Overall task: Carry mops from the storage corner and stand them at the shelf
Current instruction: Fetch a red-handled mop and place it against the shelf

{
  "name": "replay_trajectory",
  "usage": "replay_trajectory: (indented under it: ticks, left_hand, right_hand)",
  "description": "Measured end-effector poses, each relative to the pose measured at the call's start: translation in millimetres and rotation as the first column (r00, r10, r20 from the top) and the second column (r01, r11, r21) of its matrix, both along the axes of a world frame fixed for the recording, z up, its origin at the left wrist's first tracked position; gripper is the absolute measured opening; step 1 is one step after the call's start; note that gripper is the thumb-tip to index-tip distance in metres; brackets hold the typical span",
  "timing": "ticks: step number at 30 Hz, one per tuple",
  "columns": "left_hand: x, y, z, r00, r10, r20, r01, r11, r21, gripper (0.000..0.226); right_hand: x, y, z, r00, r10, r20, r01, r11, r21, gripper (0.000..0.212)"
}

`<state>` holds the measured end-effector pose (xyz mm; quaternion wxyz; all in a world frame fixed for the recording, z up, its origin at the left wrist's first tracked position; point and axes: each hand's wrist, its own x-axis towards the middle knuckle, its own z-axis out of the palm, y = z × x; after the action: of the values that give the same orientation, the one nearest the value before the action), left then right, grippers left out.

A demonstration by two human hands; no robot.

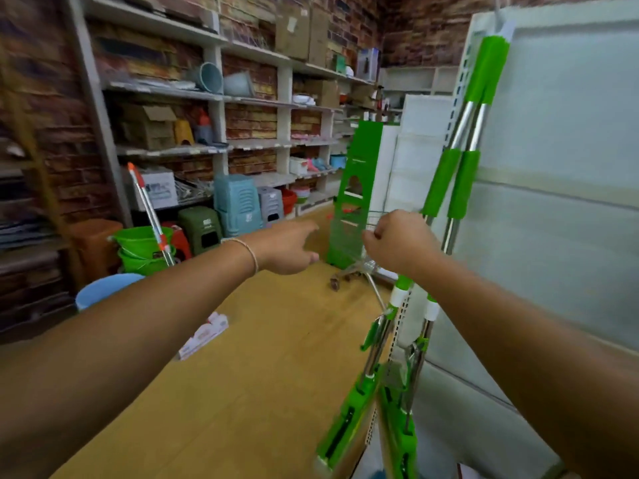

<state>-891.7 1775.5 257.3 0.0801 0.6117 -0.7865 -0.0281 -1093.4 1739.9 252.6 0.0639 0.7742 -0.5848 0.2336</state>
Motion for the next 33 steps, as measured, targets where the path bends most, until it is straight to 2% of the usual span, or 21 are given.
replay_trajectory:
  ticks: [3, 9, 13, 16, 25, 33]
  left_hand:
    - [66, 4, -2, 0.996, 0.088, -0.013, -0.088, 0.996, 0.019, 0.06]
    - [179, 13, -8, 0.967, 0.252, -0.031, -0.25, 0.967, 0.048, 0.06]
    - [236, 22, -8, 0.947, 0.321, -0.023, -0.32, 0.947, 0.033, 0.054]
    - [272, 21, -12, 0.93, 0.367, -0.019, -0.366, 0.93, 0.034, 0.059]
    - [319, -24, -28, 0.911, 0.409, -0.051, -0.407, 0.912, 0.051, 0.059]
    - [347, -120, -37, 0.9, 0.437, -0.009, -0.436, 0.898, 0.059, 0.054]
  right_hand:
    - [66, -8, -1, 0.997, 0.044, -0.06, -0.044, 0.999, 0.009, 0.044]
    - [186, -26, -10, 0.984, 0.179, -0.009, -0.179, 0.983, 0.038, 0.042]
    - [247, -39, -13, 0.962, 0.274, -0.014, -0.273, 0.961, 0.048, 0.041]
    - [281, -45, -14, 0.944, 0.331, -0.008, -0.329, 0.941, 0.077, 0.038]
    - [337, -94, -19, 0.925, 0.38, -0.015, -0.377, 0.922, 0.089, 0.037]
    - [371, -195, -25, 0.921, 0.39, -0.015, -0.386, 0.917, 0.102, 0.034]
